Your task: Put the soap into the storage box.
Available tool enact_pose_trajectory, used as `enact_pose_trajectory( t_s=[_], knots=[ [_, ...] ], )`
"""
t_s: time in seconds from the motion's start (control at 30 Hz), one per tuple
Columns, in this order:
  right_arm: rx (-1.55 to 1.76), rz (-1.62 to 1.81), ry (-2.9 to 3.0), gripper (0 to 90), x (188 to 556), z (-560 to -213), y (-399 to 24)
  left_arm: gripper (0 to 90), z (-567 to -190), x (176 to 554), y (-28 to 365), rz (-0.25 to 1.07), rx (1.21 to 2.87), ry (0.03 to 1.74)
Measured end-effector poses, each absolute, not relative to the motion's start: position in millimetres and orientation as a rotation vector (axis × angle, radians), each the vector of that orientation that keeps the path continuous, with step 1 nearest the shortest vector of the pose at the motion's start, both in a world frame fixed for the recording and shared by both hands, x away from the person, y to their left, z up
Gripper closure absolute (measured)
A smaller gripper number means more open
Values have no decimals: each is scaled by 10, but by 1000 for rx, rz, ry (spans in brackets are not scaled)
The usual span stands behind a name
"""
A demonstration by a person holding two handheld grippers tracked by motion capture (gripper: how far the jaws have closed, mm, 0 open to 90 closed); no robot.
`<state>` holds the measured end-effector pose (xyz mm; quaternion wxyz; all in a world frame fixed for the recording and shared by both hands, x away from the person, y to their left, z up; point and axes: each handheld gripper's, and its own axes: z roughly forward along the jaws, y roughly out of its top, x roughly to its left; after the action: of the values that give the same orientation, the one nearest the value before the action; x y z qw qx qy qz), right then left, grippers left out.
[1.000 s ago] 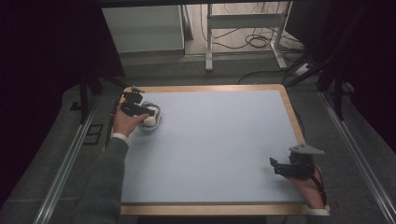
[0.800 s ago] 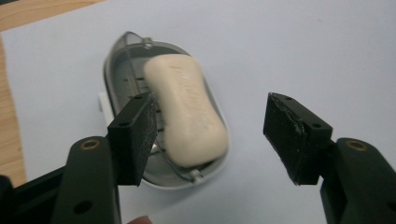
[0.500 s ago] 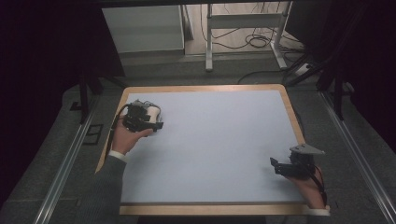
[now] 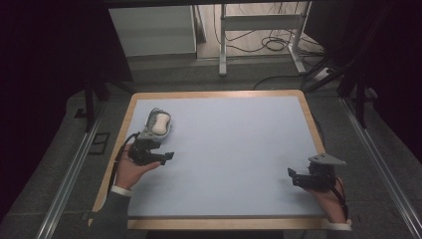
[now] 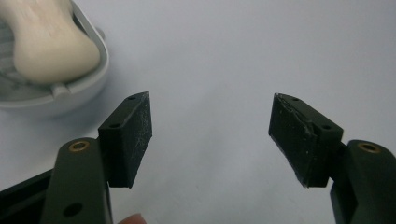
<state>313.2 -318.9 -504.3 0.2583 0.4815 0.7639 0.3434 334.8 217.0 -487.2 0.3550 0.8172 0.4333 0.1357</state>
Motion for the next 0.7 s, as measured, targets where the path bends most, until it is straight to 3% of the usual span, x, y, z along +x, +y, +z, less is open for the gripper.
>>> enact_pose_trajectory(
  t_s=[0.3, 0.7],
  knots=[
    [1301, 932, 2071, 83, 3130, -5039, -3174, 280, -5115, 3071, 2206, 354, 2094, 1164],
    [1295, 925, 2079, 83, 3137, -5057, -3151, 274, -5136, 3028, 2262, 345, 2061, 1181]
  ],
)
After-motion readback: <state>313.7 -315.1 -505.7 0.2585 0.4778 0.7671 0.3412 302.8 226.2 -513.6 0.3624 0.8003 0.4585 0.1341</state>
